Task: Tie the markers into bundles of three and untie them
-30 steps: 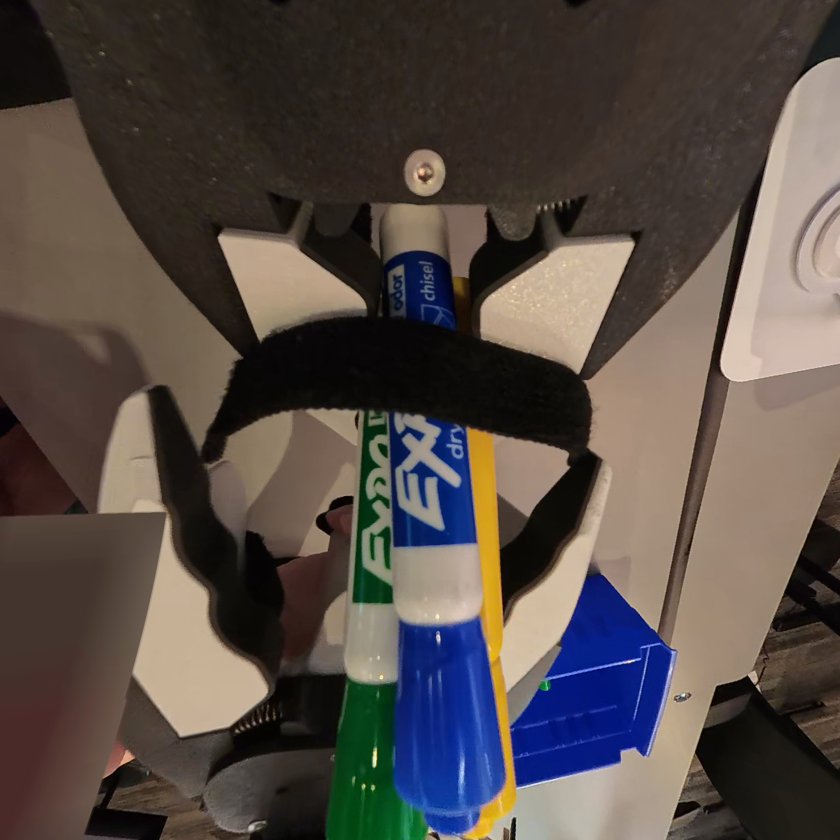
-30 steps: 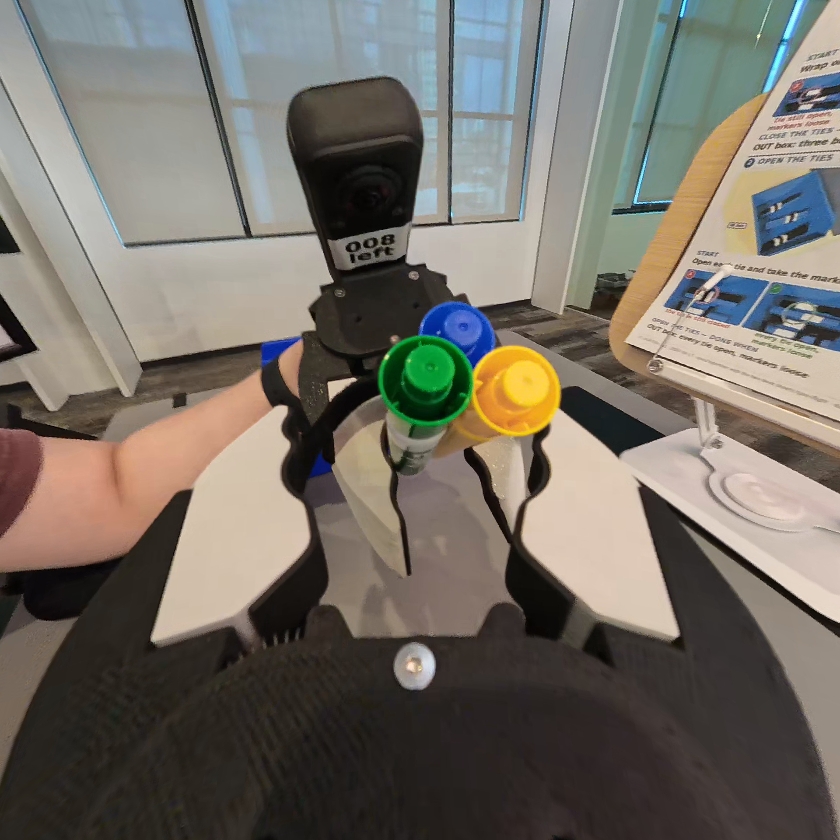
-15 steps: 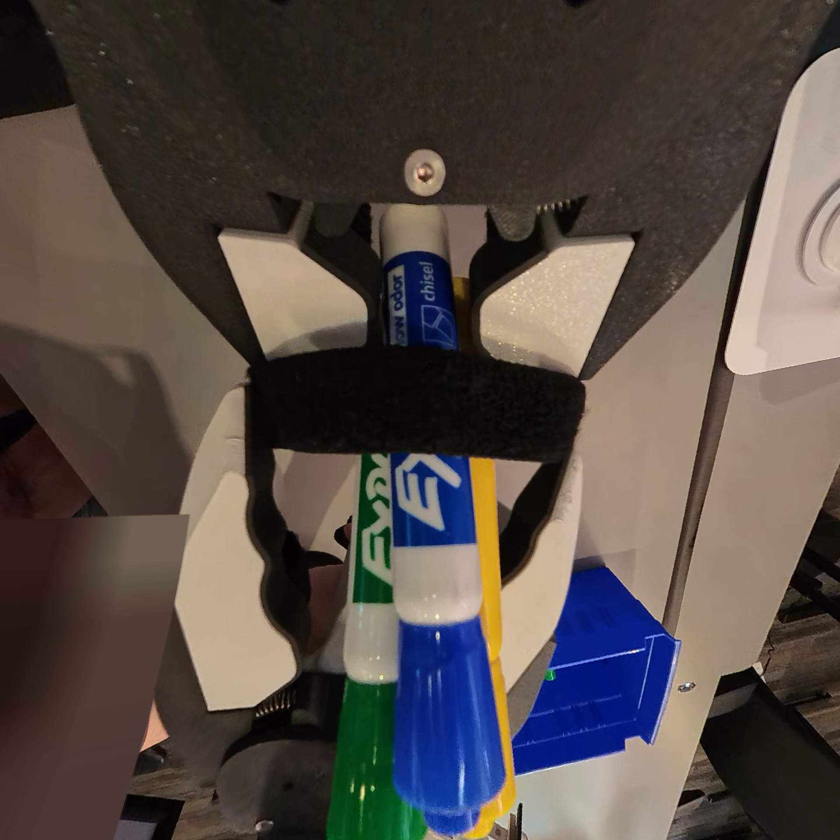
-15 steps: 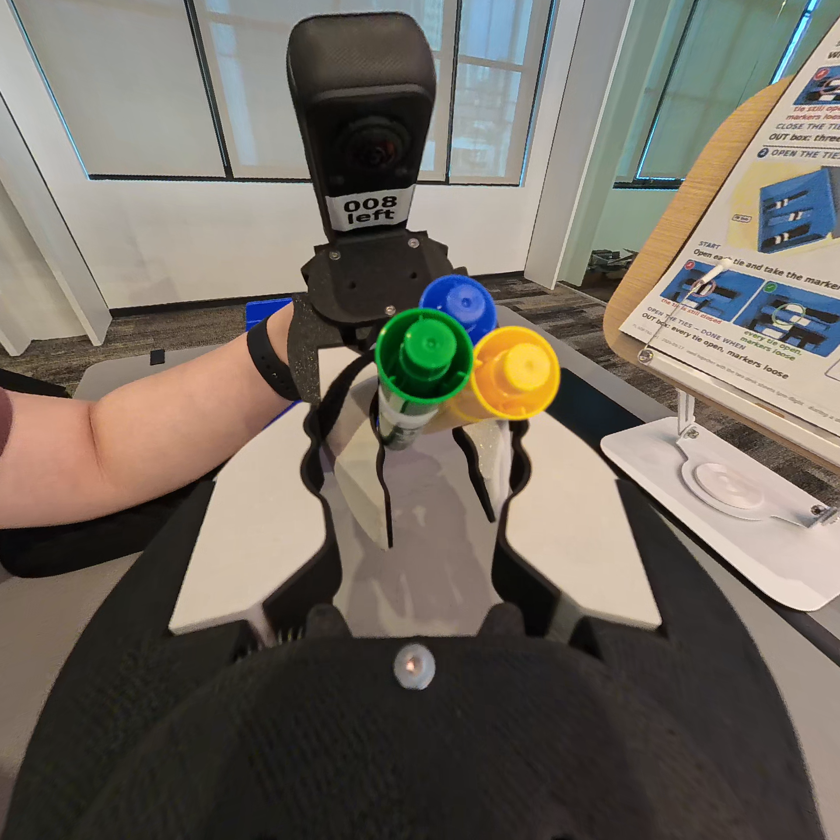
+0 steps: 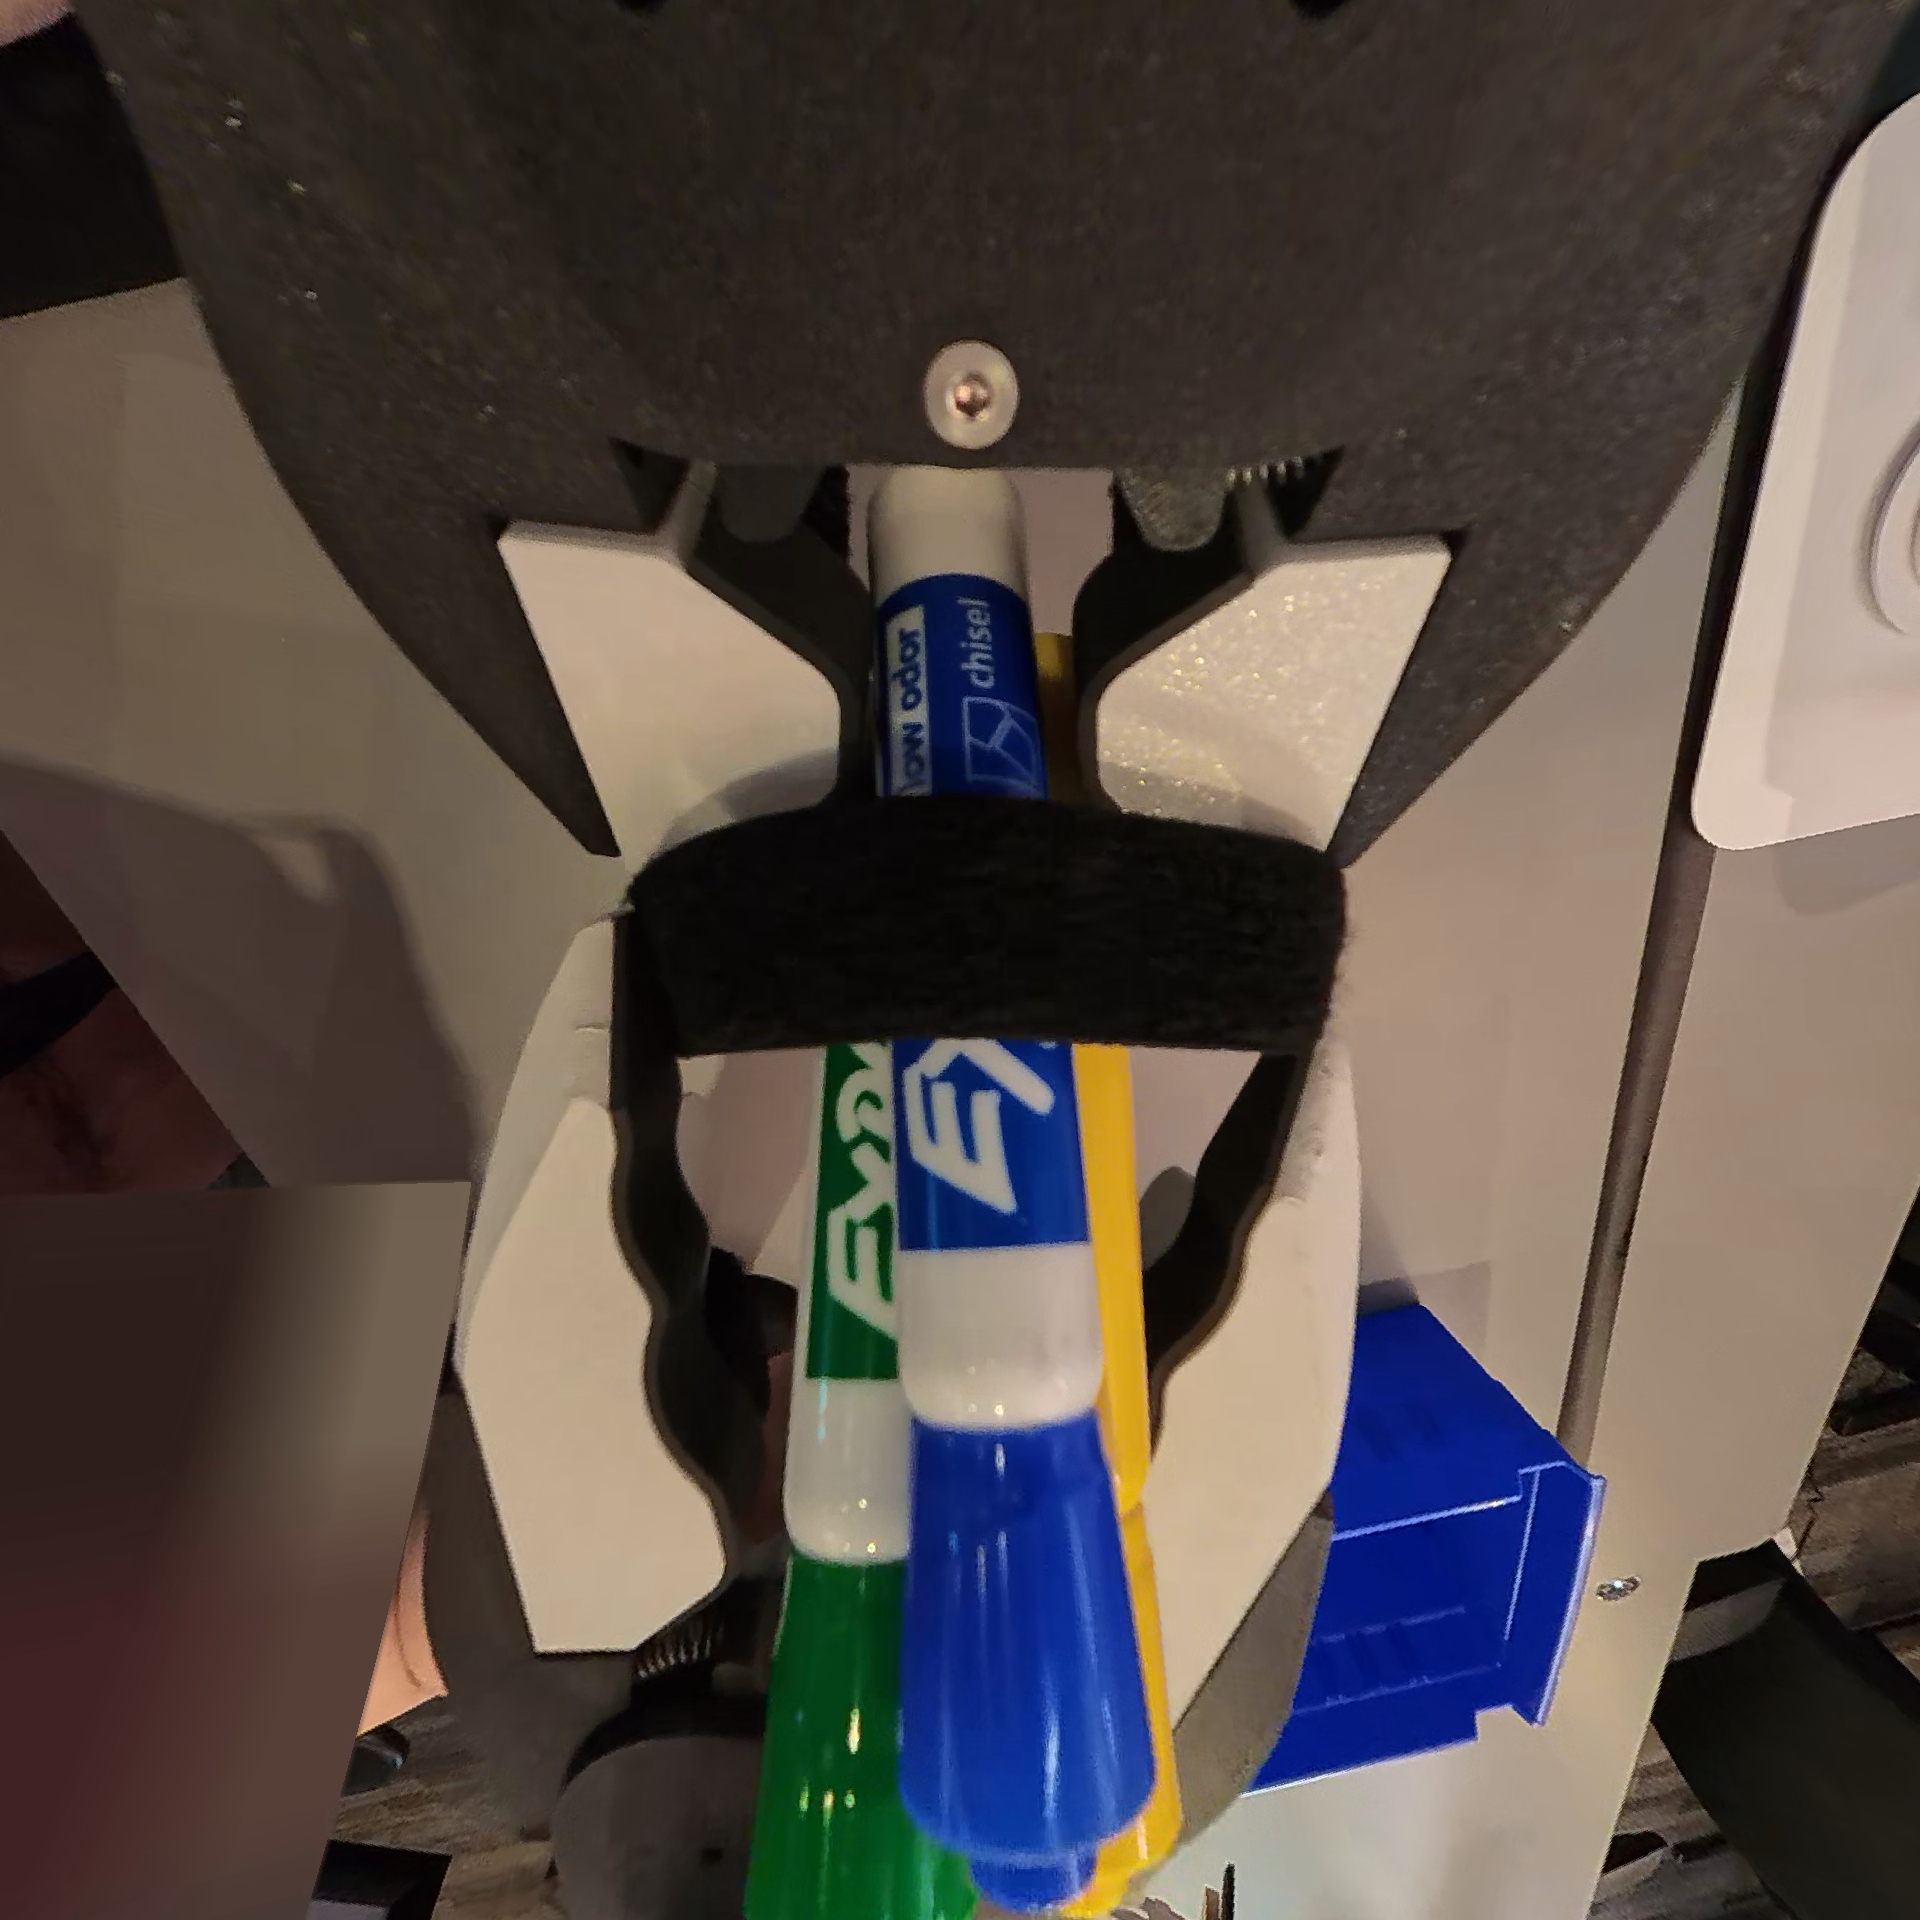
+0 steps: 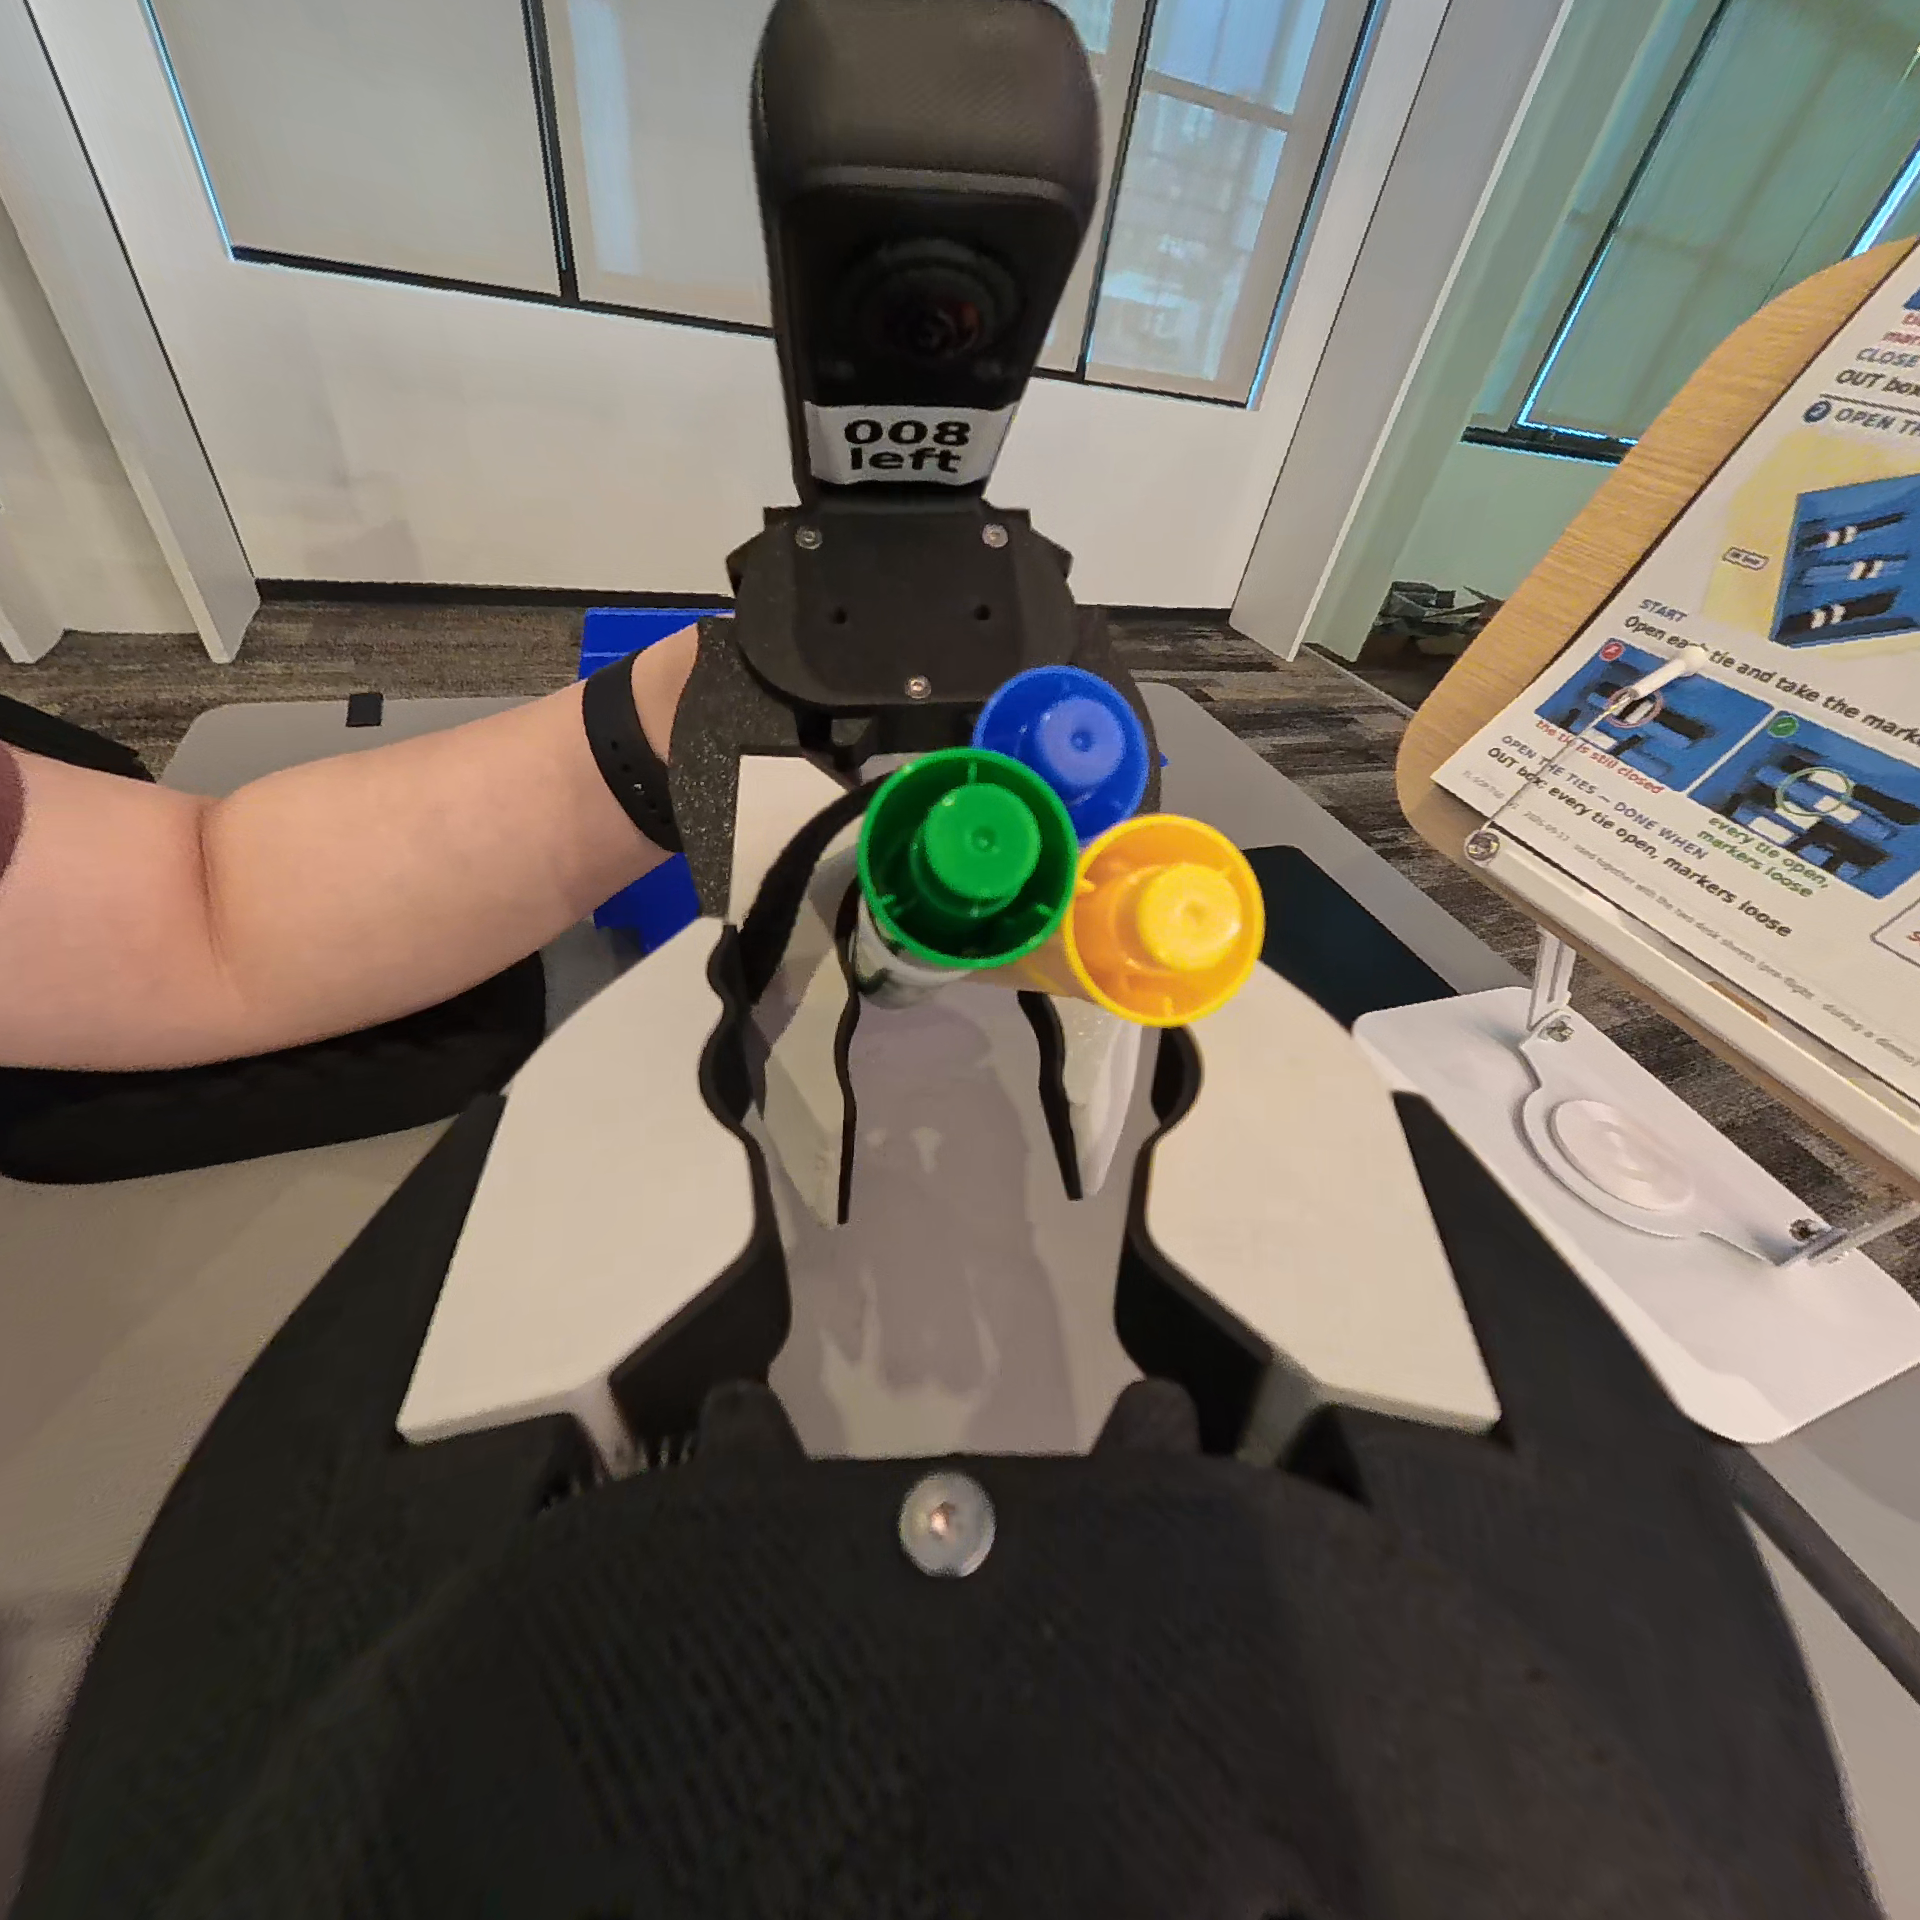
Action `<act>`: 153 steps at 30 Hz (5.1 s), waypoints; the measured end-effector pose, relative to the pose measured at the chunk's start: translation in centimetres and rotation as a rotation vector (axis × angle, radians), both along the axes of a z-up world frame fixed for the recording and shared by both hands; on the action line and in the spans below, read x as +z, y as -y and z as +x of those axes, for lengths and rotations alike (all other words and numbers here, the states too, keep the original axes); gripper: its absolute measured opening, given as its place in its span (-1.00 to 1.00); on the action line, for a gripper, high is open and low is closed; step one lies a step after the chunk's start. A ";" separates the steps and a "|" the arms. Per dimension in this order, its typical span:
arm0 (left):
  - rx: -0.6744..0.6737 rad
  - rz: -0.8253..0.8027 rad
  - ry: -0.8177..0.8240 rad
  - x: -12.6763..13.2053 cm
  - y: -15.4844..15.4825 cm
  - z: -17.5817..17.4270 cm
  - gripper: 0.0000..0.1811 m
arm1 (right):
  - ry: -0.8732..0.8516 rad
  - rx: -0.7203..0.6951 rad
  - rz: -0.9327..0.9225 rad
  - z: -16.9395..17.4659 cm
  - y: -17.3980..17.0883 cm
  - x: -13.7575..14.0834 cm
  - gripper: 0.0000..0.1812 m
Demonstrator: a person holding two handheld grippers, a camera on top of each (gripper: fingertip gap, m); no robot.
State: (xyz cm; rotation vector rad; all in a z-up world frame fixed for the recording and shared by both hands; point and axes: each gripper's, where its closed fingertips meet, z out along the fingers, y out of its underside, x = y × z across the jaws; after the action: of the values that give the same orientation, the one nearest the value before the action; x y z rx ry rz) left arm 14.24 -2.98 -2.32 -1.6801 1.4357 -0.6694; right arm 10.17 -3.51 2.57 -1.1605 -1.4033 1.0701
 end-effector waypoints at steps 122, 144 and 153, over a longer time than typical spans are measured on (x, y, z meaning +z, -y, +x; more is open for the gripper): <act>-0.230 -0.107 -0.035 -1.4 4.4 3.6 -0.53 | 0.091 0.311 0.366 3.6 3.1 -1.1 -0.35; -0.200 -0.084 -0.022 -0.9 3.9 3.1 -0.53 | 0.132 0.281 0.408 3.5 3.1 -1.1 -0.41; -0.172 -0.064 -0.015 -0.6 3.4 2.7 -0.53 | 0.124 0.257 0.380 3.1 2.8 -1.0 -0.48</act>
State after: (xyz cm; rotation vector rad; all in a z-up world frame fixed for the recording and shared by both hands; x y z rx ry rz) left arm 16.95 -6.41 -2.87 -1.6253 1.5981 -0.8063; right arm 13.29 -6.28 1.60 -0.7957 -1.7978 0.8627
